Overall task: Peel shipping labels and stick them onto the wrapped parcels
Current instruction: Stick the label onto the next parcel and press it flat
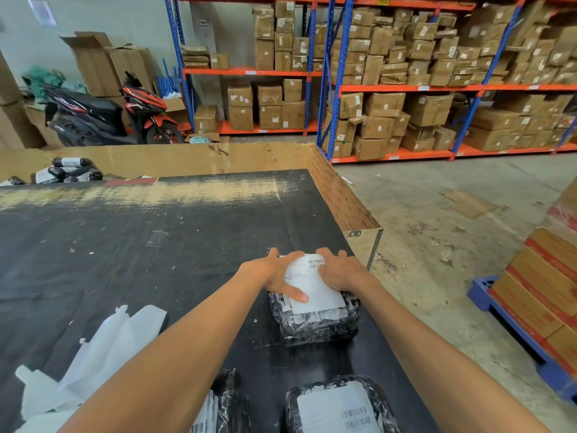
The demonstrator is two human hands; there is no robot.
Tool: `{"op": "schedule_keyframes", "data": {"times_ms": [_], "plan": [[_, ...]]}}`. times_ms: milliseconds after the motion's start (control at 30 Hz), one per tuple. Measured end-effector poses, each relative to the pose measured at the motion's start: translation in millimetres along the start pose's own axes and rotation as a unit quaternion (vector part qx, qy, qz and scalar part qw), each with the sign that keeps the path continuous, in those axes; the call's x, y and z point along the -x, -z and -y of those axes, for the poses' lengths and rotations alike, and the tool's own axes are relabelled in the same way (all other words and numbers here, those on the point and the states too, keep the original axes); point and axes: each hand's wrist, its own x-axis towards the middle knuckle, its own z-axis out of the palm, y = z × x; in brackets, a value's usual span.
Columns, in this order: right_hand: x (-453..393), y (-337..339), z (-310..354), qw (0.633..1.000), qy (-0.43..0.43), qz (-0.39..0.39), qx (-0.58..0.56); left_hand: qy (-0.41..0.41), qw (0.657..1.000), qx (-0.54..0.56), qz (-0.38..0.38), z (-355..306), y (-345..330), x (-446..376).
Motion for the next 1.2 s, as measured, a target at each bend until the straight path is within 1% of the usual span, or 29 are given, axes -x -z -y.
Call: {"op": "schedule_keyframes", "data": {"times_ms": [200, 333, 433, 567, 700, 833, 867, 967, 1067, 1133, 1200], "plan": [[1, -2, -4, 1.000, -0.002, 0.006, 0.014, -0.010, 0.999, 0.036, -0.005, -3, 0, -11], [2, 1, -10, 1.000, 0.008, 0.024, 0.012, -0.018, 0.999, 0.040, 0.016, 4, -2, -14], [5, 2, -20, 0.998, 0.027, 0.057, -0.022, -0.028, 0.998, 0.037, 0.040, 10, -3, -11], [16, 4, -30, 0.987, 0.078, 0.107, -0.094, -0.023, 0.998, 0.051, 0.040, 11, -7, -7], [25, 0, -38, 0.975, 0.113, 0.118, -0.153, -0.030, 0.997, 0.054, 0.036, 10, -7, -7], [30, -2, -47, 0.952, 0.096, 0.094, -0.275, -0.036, 0.995, 0.081, 0.038, 10, -6, -3], [31, -3, -47, 0.950, 0.088, 0.083, -0.289, -0.038, 0.994, 0.094, 0.030, 11, -7, -2], [28, -11, -37, 0.965, 0.070, 0.035, -0.251, -0.028, 0.990, 0.136, 0.003, 10, -14, -4], [24, -23, -28, 0.971, 0.040, -0.031, -0.232, -0.003, 0.984, 0.173, -0.027, 4, -22, -9], [21, -27, -28, 0.968, 0.021, -0.068, -0.241, 0.000, 0.975, 0.208, -0.082, 0, -27, -12], [21, -29, -27, 0.964, 0.012, -0.097, -0.246, 0.012, 0.968, 0.210, -0.139, -4, -30, -13]]}}
